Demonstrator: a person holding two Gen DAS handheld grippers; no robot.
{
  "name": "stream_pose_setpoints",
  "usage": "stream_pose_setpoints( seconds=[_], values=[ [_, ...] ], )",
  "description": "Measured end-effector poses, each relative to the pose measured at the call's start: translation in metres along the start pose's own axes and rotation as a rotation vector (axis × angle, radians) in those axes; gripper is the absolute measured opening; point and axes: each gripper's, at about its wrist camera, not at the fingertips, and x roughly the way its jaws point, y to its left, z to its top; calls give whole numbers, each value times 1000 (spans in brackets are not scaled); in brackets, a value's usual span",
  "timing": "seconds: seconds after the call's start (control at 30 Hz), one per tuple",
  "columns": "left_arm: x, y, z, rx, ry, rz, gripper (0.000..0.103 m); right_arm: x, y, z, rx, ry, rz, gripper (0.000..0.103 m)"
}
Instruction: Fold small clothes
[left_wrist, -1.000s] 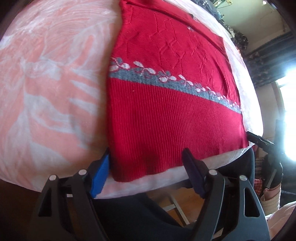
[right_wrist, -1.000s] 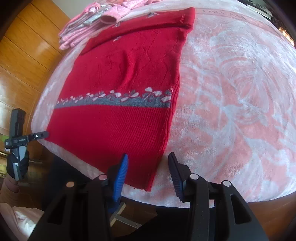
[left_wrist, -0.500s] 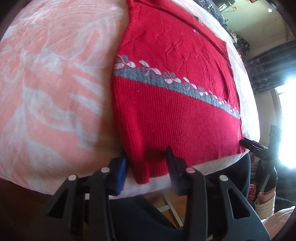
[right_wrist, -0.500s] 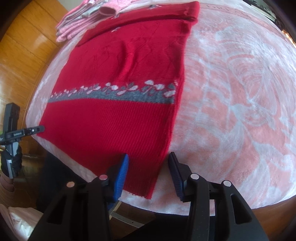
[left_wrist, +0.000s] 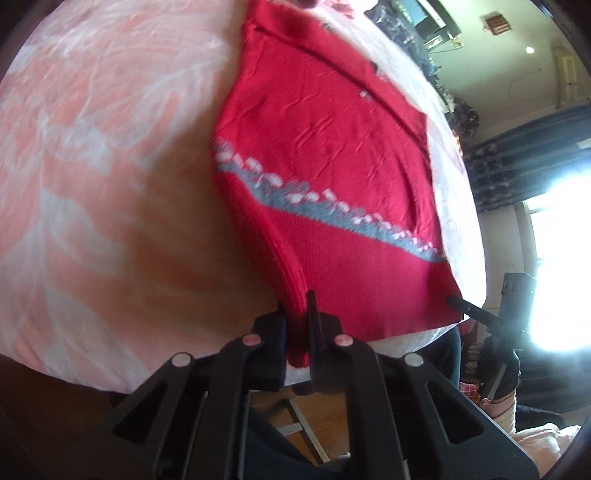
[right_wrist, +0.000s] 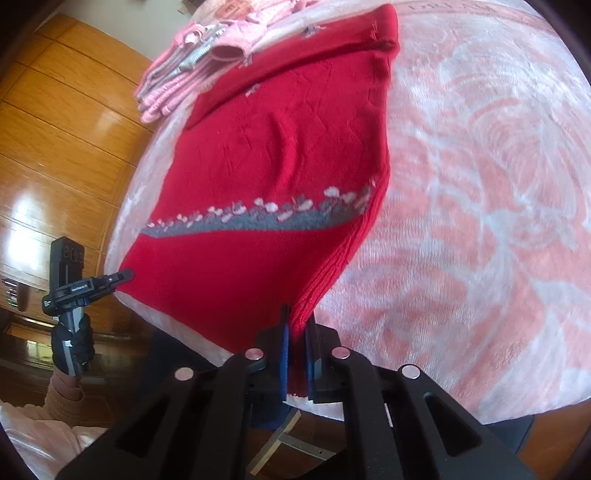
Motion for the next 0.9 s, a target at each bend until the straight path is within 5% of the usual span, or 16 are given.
stream_pose_setpoints(
  seconds=[0.47, 0.9],
  values=[
    [-17, -8, 66, 12, -129, -12, 7, -26, 0, 60, 21, -131, 22, 6],
    [40, 14, 163, -49, -166, 12, 7, 21, -54, 159, 168, -138, 27, 5]
  ],
)
